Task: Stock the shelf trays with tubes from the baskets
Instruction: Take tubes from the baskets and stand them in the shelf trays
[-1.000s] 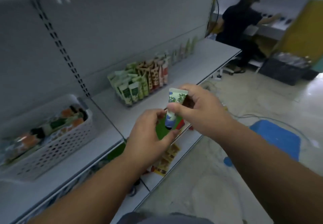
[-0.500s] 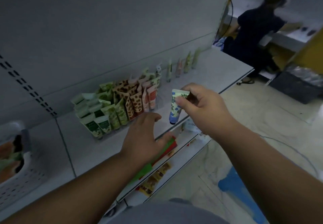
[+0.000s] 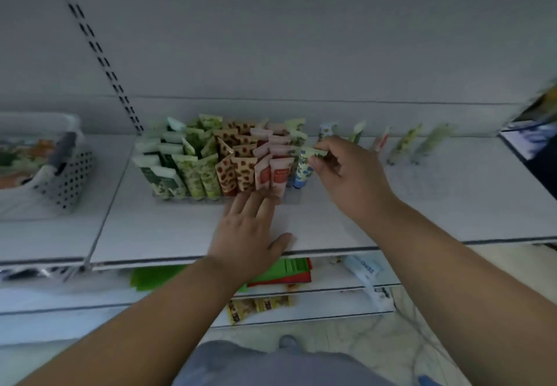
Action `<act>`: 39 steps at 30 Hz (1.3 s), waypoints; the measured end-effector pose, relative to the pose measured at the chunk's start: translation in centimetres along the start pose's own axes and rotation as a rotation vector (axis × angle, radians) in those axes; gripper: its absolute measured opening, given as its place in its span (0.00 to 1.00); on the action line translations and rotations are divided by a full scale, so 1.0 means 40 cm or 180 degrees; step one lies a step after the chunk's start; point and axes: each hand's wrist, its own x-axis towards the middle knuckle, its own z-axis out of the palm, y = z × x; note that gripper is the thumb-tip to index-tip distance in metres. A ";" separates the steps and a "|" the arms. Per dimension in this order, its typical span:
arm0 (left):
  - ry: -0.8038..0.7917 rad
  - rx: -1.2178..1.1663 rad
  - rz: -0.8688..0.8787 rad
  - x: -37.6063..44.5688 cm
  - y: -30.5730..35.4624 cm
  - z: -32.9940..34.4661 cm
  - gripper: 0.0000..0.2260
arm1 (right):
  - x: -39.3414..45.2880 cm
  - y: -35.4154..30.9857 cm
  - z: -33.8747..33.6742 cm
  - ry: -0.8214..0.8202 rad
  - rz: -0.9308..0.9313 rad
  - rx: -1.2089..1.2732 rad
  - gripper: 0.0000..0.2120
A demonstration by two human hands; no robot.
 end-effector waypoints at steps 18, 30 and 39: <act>-0.0117 -0.0034 -0.0138 0.000 0.002 -0.008 0.28 | 0.037 0.025 0.033 -0.0353 -0.0262 -0.0105 0.11; 0.0338 -0.0617 -0.0362 -0.068 -0.046 -0.089 0.19 | 0.013 -0.131 0.015 0.0056 -0.1092 -0.0254 0.17; 0.0806 -0.0572 -0.1096 -0.251 -0.353 -0.258 0.17 | 0.066 -0.507 0.183 -0.0306 -0.1561 0.0397 0.17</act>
